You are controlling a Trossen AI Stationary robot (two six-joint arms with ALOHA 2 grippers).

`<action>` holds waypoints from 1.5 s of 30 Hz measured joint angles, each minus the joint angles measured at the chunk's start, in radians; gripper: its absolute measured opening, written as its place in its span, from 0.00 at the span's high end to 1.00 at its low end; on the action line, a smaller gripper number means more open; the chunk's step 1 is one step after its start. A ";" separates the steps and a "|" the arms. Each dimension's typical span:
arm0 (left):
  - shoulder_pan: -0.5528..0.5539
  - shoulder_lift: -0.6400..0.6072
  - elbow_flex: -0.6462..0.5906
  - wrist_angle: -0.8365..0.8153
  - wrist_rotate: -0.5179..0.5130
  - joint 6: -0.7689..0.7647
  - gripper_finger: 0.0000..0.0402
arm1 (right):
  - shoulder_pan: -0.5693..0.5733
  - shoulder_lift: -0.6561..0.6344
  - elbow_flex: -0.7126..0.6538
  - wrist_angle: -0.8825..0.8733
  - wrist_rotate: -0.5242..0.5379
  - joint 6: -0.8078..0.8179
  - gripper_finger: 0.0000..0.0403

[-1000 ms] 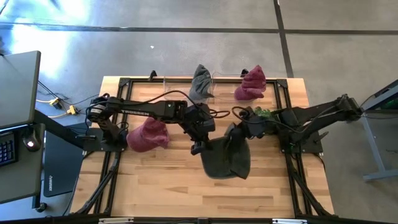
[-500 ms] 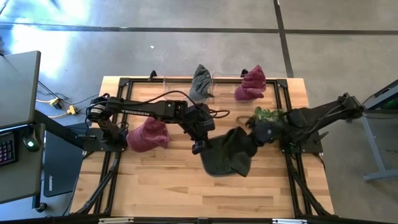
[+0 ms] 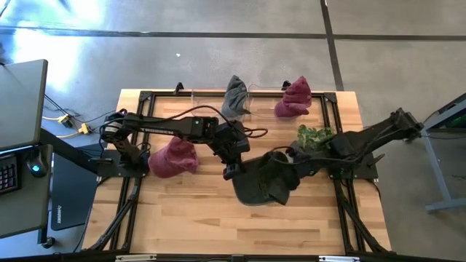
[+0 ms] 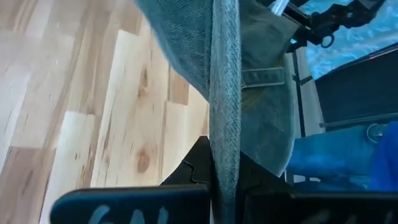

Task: Pick & Place hat
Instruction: Put the gray cap into the left transparent bin

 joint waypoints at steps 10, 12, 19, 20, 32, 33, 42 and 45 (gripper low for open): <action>0.000 0.000 0.000 0.026 -0.041 -0.008 1.00 | 0.068 0.025 -0.188 0.358 -0.107 -0.035 1.00; 0.000 -0.008 0.000 0.017 -0.062 -0.008 1.00 | 0.073 0.030 -0.243 0.425 -0.184 -0.032 1.00; 0.000 -0.018 0.002 0.010 -0.075 -0.007 1.00 | 0.073 -0.045 -0.213 0.416 -0.114 -0.044 1.00; 0.000 -0.018 0.002 0.013 -0.075 -0.006 1.00 | 0.073 -0.059 -0.195 0.408 -0.076 -0.056 1.00; 0.000 -0.018 0.002 0.024 -0.025 0.005 1.00 | -0.005 -0.083 -0.151 0.427 0.310 -0.177 1.00; 0.000 -0.018 0.002 0.022 -0.018 0.005 1.00 | -0.015 -0.078 -0.152 0.447 0.328 -0.199 1.00; 0.000 -0.018 0.002 0.020 -0.020 0.006 1.00 | -0.061 -0.085 -0.152 0.506 0.156 -0.266 1.00; 0.000 -0.018 0.002 0.019 -0.022 0.006 1.00 | -0.059 -0.088 -0.152 0.505 0.072 -0.237 1.00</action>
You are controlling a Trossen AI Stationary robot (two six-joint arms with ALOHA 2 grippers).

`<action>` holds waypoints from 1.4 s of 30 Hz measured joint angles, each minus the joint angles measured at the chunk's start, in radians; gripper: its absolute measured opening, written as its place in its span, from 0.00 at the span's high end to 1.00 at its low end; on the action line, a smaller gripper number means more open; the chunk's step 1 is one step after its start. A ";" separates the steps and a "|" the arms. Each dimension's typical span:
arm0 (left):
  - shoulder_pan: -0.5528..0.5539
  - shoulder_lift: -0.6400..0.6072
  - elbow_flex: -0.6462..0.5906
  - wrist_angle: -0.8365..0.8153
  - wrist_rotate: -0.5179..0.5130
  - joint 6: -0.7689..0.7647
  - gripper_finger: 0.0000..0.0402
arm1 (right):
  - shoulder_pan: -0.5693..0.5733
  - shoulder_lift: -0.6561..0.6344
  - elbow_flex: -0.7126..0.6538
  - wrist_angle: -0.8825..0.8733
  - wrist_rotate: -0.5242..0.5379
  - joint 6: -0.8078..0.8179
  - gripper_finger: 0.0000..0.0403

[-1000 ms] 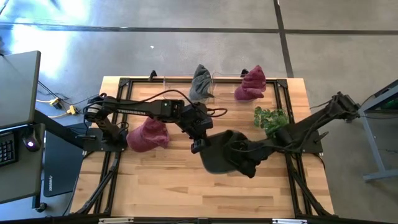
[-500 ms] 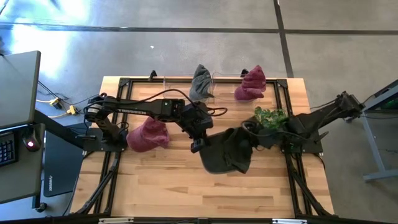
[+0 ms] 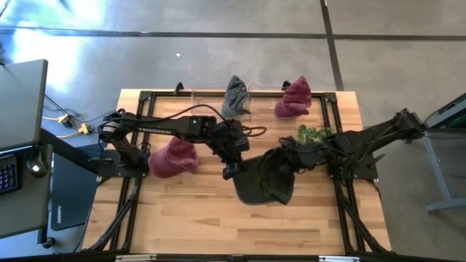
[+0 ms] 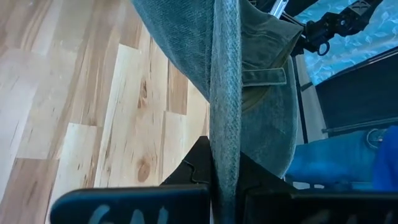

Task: Pick & Place hat
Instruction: Put the gray cap into the left transparent bin

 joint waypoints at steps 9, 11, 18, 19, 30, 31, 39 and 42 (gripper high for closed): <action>-0.008 0.000 0.000 -0.009 0.006 0.055 1.00 | -0.032 0.007 0.000 -0.007 0.172 -0.012 1.00; -0.007 0.000 0.000 -0.019 0.006 0.060 1.00 | -0.042 0.003 0.000 0.006 0.118 -0.038 1.00; 0.022 -0.027 0.000 -0.130 0.056 0.068 1.00 | 0.050 -0.057 0.056 0.055 -0.168 -0.323 1.00; 0.026 -0.026 0.000 -0.151 0.062 0.068 1.00 | 0.067 -0.064 0.068 0.063 -0.210 -0.377 1.00; 0.040 -0.042 -0.002 -0.145 0.208 0.028 1.00 | 0.070 -0.073 0.124 -0.192 -0.389 -0.915 0.78; 0.040 -0.042 -0.001 -0.145 0.219 0.015 1.00 | 0.071 -0.073 0.123 -0.253 -0.388 -1.009 0.74; 0.040 -0.042 -0.001 -0.126 0.240 -0.075 1.00 | 0.118 -0.069 0.063 -0.333 -0.145 -1.678 0.40; 0.040 -0.042 -0.001 -0.112 0.240 -0.094 1.00 | 0.134 -0.069 0.022 -0.250 -0.075 -1.870 0.35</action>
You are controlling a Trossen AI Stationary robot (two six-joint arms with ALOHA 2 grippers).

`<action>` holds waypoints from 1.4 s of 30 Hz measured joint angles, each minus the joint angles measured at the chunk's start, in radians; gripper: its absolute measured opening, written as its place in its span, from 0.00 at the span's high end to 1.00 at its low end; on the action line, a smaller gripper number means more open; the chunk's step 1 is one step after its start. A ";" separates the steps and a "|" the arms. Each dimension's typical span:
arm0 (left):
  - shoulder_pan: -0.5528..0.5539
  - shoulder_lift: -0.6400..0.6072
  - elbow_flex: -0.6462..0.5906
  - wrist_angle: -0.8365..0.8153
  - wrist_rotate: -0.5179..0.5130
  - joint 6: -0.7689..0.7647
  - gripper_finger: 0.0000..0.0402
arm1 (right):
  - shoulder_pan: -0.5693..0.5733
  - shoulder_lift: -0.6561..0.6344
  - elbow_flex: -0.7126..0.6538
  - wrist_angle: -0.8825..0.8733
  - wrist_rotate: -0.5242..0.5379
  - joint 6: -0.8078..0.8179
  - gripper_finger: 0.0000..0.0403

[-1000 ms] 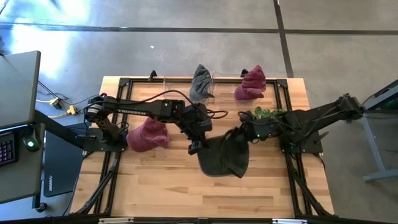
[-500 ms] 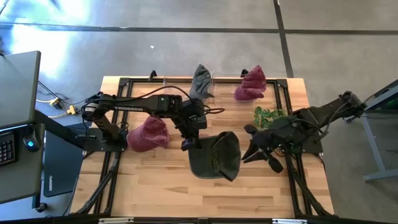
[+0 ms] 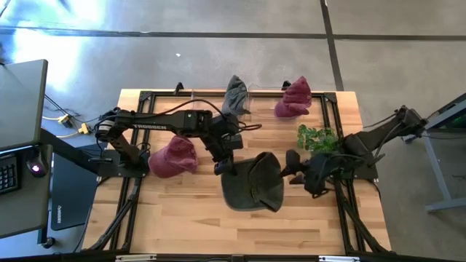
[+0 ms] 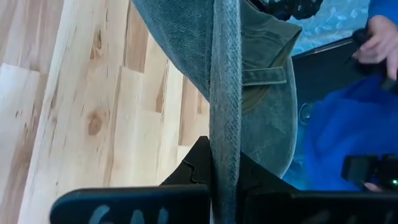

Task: Pick & Place hat
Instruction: Put the gray cap into the left transparent bin

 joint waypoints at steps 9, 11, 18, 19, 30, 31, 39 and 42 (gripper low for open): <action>0.000 0.000 0.000 0.124 -0.001 -0.067 1.00 | 0.035 0.001 -0.232 0.346 0.204 -0.336 0.38; 0.000 0.000 0.000 0.130 0.000 -0.078 1.00 | 0.050 0.001 -0.293 0.472 0.279 -0.377 0.41; 0.000 0.000 0.000 0.135 -0.001 -0.096 1.00 | 0.117 -0.004 -0.360 0.634 0.391 -0.356 0.65; 0.000 0.000 0.000 0.136 -0.001 -0.096 1.00 | 0.128 -0.004 -0.354 0.628 0.397 -0.353 0.70; 0.063 0.000 0.002 0.059 0.070 -0.006 0.86 | 0.113 -0.004 -0.113 0.260 0.287 0.057 0.97; 0.082 0.000 0.002 0.015 0.078 0.020 0.83 | 0.101 -0.002 -0.079 0.234 0.269 0.099 0.98; 0.243 -0.049 0.002 -0.473 -0.120 0.231 0.70 | -0.062 0.104 0.230 0.058 0.142 0.456 0.99; 0.258 -0.108 0.003 -0.577 -0.436 0.242 0.70 | -0.163 0.185 0.350 0.020 0.065 0.587 0.98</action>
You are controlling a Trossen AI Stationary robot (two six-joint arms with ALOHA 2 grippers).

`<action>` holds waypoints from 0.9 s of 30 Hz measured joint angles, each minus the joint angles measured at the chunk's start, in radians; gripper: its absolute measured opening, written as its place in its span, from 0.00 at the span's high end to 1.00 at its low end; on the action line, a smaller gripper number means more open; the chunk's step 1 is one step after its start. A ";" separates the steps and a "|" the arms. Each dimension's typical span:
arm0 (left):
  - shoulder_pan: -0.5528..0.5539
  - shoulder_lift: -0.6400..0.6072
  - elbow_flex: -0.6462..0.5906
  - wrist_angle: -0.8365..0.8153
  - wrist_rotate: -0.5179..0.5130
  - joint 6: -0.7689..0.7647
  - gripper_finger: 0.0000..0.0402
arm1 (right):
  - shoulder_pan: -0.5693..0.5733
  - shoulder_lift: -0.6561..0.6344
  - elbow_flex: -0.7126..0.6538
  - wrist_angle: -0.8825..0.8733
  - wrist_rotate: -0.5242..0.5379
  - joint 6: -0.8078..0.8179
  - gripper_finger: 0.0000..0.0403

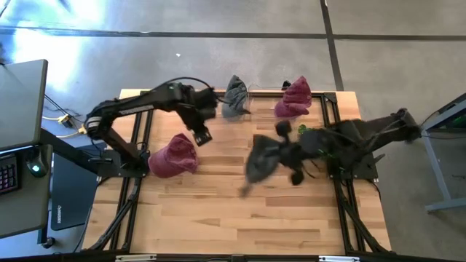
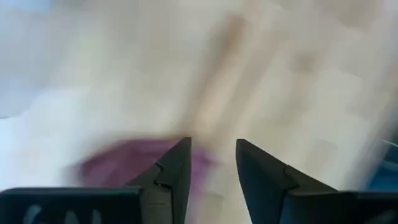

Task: Pick & Place hat
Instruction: Put the gray cap into the left transparent bin

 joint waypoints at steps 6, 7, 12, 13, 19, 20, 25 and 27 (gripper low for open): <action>-0.015 -0.180 0.064 -0.029 -0.401 -0.049 0.70 | -0.228 0.216 0.242 -0.015 -0.161 0.229 0.99; -0.023 -0.211 0.069 -0.036 -0.446 -0.052 0.70 | -0.265 0.257 0.282 -0.015 -0.186 0.279 0.99; -0.066 -0.314 0.099 -0.024 -0.619 -0.043 0.70 | -0.427 0.452 0.466 -0.024 -0.299 0.541 0.99; -0.070 -0.336 0.099 -0.023 -0.643 -0.042 0.70 | -0.454 0.487 0.497 -0.022 -0.313 0.596 0.99; -0.068 -0.409 0.100 -0.016 -0.687 -0.014 0.70 | -0.578 0.663 0.654 0.000 -0.424 0.860 0.99; -0.068 -0.410 0.100 -0.016 -0.688 -0.008 0.70 | -0.596 0.685 0.670 0.000 -0.440 0.902 0.99; -0.068 -0.407 0.094 -0.018 -0.610 0.008 0.70 | -0.681 0.754 0.693 0.000 -0.502 1.046 0.98; -0.068 -0.407 0.069 -0.007 -0.590 0.032 0.70 | -0.709 0.770 0.693 -0.001 -0.503 1.081 0.98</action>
